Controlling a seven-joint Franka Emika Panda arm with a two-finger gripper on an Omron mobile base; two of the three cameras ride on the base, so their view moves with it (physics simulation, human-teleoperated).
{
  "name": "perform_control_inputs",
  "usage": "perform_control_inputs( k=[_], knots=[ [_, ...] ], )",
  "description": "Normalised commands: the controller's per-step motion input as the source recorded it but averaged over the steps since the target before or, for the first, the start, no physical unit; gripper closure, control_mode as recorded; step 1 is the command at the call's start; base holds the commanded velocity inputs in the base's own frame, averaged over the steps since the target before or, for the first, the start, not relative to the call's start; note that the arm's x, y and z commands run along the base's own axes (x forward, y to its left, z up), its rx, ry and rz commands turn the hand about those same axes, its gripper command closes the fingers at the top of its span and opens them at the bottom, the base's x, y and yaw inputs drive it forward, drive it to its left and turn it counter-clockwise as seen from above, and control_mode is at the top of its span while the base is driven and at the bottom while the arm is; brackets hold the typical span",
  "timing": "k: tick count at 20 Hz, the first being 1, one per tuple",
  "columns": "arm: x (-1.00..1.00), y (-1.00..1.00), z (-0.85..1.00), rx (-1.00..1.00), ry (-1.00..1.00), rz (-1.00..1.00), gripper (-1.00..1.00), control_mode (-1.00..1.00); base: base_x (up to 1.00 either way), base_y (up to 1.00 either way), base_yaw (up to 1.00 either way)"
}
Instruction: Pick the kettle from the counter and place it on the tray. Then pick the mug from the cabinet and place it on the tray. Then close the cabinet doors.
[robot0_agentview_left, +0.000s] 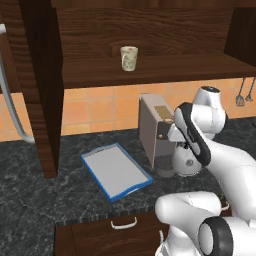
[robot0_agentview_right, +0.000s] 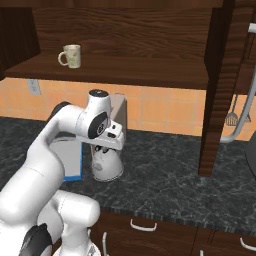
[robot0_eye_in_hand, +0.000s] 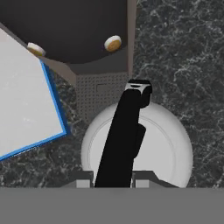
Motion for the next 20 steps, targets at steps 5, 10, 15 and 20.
perform_control_inputs(
  k=[5, 10, 15, 20],
  knots=[
    [0.02, 0.07, 0.00, 0.00, 0.00, 0.00, 1.00, -1.00, 0.00, 0.00, 0.00],
    [0.26, 0.98, -0.01, 0.00, 0.01, 0.06, 1.00, -1.00, 0.00, 0.00, 0.00],
    [0.36, 1.00, 0.00, 0.00, 0.00, 0.08, 1.00, -1.00, 0.00, 0.00, 0.00],
    [0.39, 1.00, 0.00, 0.00, 0.00, 0.04, 1.00, -1.00, 0.00, 0.00, 0.00]
  ],
)
